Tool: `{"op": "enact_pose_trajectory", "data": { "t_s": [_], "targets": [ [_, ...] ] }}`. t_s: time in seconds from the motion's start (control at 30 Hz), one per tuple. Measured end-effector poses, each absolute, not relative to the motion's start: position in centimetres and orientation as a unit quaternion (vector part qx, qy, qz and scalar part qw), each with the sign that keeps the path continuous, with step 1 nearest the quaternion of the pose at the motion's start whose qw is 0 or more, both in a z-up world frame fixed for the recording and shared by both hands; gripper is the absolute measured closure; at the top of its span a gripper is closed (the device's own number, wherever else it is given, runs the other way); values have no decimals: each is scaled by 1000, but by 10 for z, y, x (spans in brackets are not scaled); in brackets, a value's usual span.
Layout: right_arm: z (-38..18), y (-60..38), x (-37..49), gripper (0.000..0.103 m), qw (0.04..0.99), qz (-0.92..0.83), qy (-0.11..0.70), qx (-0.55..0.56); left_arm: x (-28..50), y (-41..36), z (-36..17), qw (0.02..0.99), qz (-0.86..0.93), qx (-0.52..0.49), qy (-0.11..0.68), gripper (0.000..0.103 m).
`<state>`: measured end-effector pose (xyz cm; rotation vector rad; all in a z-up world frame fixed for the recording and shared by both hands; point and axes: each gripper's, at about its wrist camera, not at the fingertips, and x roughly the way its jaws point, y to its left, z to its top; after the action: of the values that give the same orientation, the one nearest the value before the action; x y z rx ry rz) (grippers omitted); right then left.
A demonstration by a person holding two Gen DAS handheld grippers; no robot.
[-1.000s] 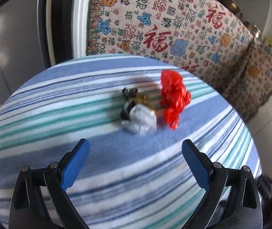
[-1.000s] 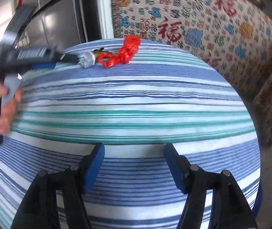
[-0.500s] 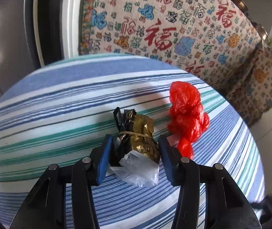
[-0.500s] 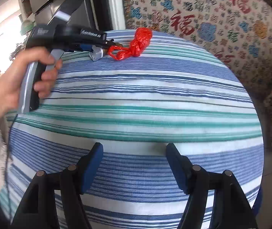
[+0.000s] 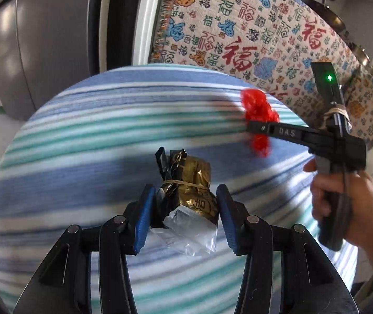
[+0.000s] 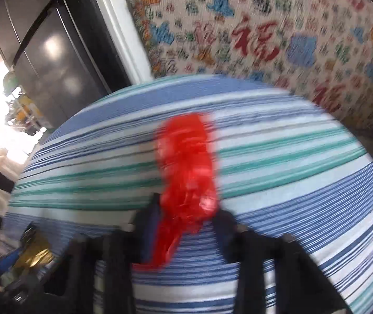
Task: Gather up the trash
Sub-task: 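Grasp the gold-wrapped bundle with the left tool while the right tool grasps the red plastic bag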
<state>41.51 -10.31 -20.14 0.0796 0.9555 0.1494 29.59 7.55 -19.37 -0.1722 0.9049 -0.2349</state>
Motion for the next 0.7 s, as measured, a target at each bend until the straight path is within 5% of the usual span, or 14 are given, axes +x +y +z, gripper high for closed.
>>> {"op": "enact_pose_trajectory", "data": {
  "t_s": [0.4,0.43,0.5,0.57,0.7],
  "targets": [
    [-176,-144,225,69,871,142,457,-116,231,51,-206,887,-125,-82,437,47],
    [-181,-148,220,63,875,132,450,-119,232,49,-211,884,-128,-77,443,39],
    [-193,-157,212,25,883,120,443,-101,230,42,-216,886,-137,-52,439,23],
    [-204,-166,211,24,889,109,440,-73,227,38,-218,891,-116,-20,438,6],
    [-203,-170,210,23,892,98,438,-60,226,39,-223,892,-88,4,444,3]
  ]
}}
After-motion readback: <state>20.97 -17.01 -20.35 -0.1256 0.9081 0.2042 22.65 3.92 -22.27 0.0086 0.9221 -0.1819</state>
